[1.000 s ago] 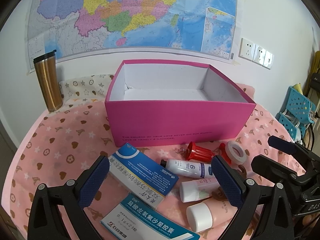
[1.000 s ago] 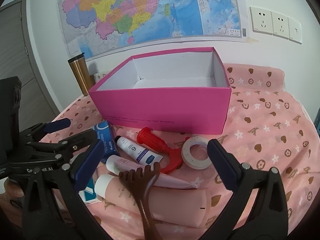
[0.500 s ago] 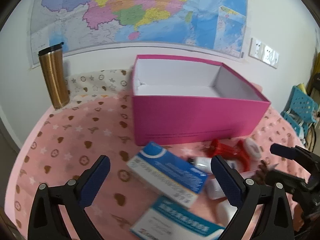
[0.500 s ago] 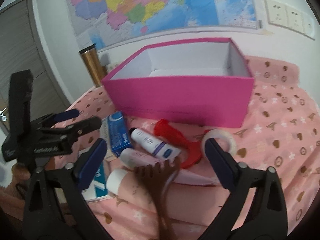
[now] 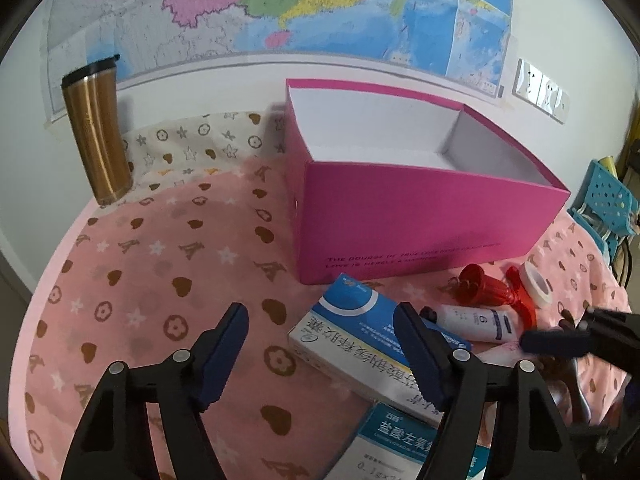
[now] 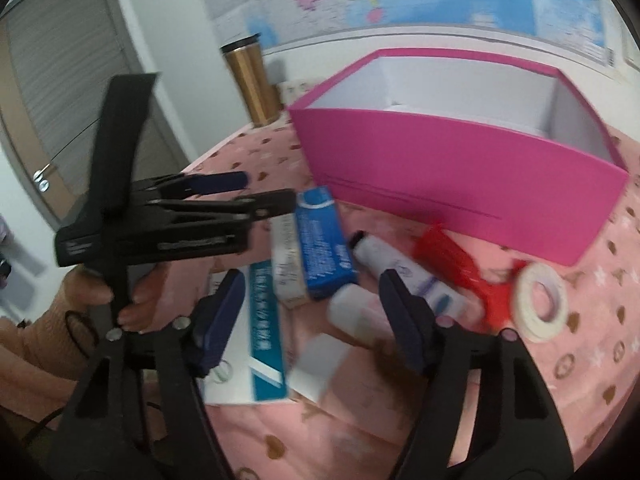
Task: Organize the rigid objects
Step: 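Reach the right gripper to the blue-and-white medicine box and grasp it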
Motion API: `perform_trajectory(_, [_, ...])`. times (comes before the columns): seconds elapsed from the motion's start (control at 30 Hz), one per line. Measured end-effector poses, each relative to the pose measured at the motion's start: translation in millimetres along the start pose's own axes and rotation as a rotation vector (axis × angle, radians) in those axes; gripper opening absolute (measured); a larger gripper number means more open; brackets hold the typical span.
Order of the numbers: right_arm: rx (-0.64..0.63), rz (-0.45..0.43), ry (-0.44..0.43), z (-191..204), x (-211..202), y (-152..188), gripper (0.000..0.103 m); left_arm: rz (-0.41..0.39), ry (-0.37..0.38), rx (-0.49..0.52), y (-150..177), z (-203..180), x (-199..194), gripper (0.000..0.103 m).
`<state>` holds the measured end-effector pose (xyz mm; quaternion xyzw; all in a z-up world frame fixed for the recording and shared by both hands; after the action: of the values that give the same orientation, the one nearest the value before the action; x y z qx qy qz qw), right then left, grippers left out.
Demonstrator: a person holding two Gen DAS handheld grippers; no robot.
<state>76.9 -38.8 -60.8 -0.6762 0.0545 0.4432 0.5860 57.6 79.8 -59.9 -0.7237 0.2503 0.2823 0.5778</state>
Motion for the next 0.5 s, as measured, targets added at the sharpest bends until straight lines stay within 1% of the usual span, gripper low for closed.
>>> perform_trajectory(0.07, [-0.016,0.024,-0.043,6,9,-1,0.060,0.008,0.009,-0.003,0,1,2,0.076])
perform_trajectory(0.17, [-0.012,0.074,-0.090,9,23,3,0.059,0.012,0.012,-0.001,1,1,5,0.076])
perform_trajectory(0.2, [-0.009,0.091,-0.082,7,27,5,0.058,0.015,0.014,0.000,1,2,5,0.076])
perform_trajectory(0.27, [-0.015,0.109,-0.034,1,29,8,0.054,0.019,0.020,0.005,1,2,6,0.075])
perform_trajectory(0.33, [0.010,0.117,-0.005,-8,28,10,0.054,0.023,0.022,0.012,1,2,8,0.075])
perform_trajectory(0.37, [0.025,0.128,0.025,-15,28,12,0.053,0.029,0.030,0.015,1,3,9,0.075])
perform_trajectory(0.4, [0.034,0.129,0.037,-13,28,11,0.053,0.040,0.042,0.018,1,2,11,0.075])
perform_trajectory(0.47, [0.051,0.130,0.040,-18,28,12,0.053,0.055,0.055,0.026,2,2,14,0.075])
perform_trajectory(0.5, [0.059,0.127,0.024,-19,28,11,0.053,0.063,0.061,0.031,3,2,15,0.074])
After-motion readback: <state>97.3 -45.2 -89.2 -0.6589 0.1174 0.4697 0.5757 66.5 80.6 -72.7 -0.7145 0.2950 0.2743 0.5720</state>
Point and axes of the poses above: each gripper's, at about its wrist camera, not at the fingertips, and x roughly the way its jaws point, z to its left, y to its underside, the point moved 3 cm from there along x, roughly the way its jaws point, and after that the axes turned 7 degrees about -x, right-handed, at the moved point
